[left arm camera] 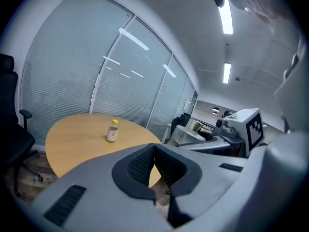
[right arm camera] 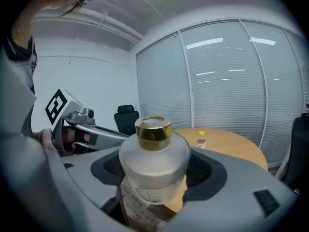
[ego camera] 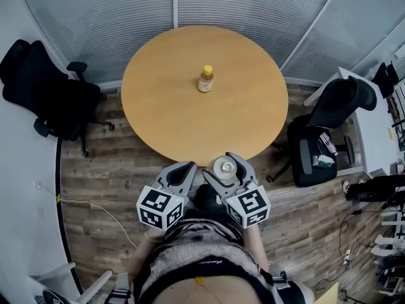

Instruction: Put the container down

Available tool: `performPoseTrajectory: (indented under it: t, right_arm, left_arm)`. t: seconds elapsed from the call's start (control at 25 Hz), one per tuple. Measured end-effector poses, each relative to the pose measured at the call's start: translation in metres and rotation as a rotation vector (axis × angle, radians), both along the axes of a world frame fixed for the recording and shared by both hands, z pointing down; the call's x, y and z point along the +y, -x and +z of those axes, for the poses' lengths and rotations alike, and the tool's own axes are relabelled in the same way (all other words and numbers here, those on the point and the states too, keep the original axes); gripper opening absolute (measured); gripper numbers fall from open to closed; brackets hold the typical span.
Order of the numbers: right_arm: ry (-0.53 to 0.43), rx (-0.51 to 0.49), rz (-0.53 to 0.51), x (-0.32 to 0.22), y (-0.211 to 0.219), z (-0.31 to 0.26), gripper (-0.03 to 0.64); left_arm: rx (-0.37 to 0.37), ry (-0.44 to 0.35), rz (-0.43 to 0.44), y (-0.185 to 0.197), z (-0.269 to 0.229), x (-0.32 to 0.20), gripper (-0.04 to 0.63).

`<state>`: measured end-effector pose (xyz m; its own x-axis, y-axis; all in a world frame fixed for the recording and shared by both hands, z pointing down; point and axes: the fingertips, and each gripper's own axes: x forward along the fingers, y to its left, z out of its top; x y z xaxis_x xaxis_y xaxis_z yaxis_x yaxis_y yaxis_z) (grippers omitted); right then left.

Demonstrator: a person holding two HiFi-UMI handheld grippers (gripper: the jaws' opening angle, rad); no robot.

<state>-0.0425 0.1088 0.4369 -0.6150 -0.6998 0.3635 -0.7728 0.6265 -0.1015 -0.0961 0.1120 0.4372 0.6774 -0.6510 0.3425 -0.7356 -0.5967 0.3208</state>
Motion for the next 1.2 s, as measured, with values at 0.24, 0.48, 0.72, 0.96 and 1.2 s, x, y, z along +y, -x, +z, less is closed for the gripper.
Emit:
performPoseTrajectory:
  t: [0.24, 0.48, 0.72, 0.96, 1.2]
  right_arm:
    - [-0.003, 0.001, -0.044, -0.035, -0.007, 0.0, 0.347]
    - [0.005, 0.011, -0.074, -0.065, -0.014, 0.001, 0.348]
    - [0.008, 0.011, -0.089, -0.087, -0.02, 0.002, 0.348]
    - [0.01, 0.01, -0.115, -0.106, -0.027, 0.002, 0.348]
    - [0.01, 0.008, -0.143, -0.12, -0.031, 0.003, 0.348]
  left_arm:
    - [-0.004, -0.011, -0.03, -0.011, -0.003, -0.034, 0.021]
    - [-0.013, -0.004, -0.04, -0.022, -0.002, -0.063, 0.021]
    - [-0.02, 0.007, -0.047, -0.03, 0.0, -0.085, 0.021]
    - [-0.049, -0.013, -0.053, -0.04, -0.003, -0.103, 0.021]
    - [-0.049, -0.004, -0.077, -0.044, -0.002, -0.113, 0.021]
